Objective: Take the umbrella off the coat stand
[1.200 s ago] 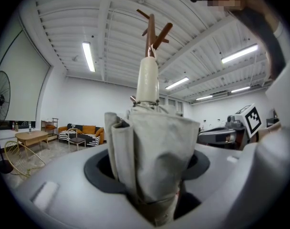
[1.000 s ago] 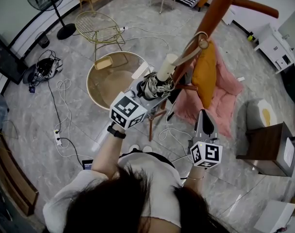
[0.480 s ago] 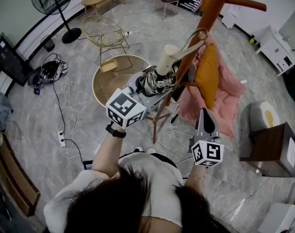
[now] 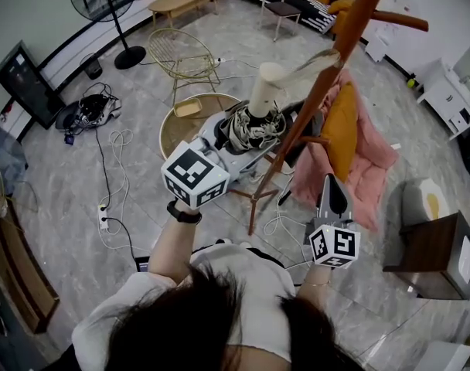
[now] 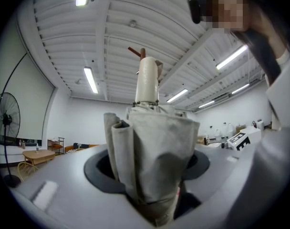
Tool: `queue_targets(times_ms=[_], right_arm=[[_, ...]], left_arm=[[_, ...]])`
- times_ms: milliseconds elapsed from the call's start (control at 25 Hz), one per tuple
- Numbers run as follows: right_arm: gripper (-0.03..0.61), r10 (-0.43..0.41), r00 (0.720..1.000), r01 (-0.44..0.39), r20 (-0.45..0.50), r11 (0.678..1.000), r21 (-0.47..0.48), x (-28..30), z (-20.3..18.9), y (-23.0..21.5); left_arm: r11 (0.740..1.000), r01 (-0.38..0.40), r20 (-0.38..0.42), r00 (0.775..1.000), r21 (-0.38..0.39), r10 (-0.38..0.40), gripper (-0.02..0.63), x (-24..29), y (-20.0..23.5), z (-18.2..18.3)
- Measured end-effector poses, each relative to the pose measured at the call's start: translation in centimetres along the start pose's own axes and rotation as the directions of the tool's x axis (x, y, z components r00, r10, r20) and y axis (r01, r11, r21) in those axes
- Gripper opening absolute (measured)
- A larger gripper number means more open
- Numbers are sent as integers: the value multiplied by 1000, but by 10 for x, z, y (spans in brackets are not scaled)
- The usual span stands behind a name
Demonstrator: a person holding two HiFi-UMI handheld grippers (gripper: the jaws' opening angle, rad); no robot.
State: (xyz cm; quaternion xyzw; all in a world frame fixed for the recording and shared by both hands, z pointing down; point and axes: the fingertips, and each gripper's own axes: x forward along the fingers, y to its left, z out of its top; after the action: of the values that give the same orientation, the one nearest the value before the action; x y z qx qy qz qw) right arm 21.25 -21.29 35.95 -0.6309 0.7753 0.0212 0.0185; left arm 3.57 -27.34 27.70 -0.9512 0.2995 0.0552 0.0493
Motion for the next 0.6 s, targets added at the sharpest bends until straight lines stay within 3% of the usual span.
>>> queue_targets(times_ms=[600], right_arm=[[3, 189, 982, -189, -11, 982, 21, 38, -2, 62]], left_arm=[[978, -195, -37, 980, 67, 198, 333, -79, 26, 7]])
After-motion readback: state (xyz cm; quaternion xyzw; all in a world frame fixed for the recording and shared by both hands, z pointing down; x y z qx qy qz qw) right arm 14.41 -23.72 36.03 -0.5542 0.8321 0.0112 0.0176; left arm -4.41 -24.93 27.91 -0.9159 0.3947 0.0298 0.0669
